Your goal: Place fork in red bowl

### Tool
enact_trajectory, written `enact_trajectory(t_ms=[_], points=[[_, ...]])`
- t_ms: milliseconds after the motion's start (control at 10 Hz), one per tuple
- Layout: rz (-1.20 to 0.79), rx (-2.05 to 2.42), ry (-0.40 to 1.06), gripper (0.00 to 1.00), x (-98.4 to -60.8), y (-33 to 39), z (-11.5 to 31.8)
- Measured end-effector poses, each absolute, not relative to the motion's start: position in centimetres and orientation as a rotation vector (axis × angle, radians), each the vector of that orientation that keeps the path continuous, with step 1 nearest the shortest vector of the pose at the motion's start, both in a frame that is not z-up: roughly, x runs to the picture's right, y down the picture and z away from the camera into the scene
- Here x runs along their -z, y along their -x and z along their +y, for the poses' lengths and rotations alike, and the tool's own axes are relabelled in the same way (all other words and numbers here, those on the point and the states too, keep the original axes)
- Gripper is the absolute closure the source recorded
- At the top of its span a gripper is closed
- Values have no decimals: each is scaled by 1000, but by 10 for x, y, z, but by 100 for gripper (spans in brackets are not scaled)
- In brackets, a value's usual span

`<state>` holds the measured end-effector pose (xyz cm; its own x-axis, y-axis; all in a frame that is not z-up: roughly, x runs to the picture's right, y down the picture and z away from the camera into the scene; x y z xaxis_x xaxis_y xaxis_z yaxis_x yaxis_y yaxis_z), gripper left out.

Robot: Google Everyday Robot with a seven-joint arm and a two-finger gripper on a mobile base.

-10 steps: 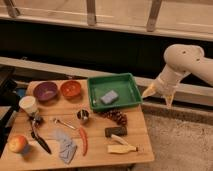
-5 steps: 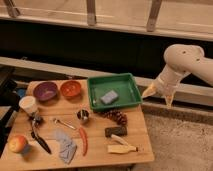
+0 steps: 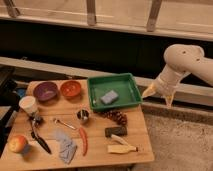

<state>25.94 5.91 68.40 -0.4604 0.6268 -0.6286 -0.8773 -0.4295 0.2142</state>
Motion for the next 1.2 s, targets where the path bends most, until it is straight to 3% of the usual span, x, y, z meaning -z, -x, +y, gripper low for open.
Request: enact_trajectory(t_ms=[500, 1200], points=[[645, -1927, 570, 23, -687, -250, 55], [518, -1586, 637, 23, -705, -95, 27]])
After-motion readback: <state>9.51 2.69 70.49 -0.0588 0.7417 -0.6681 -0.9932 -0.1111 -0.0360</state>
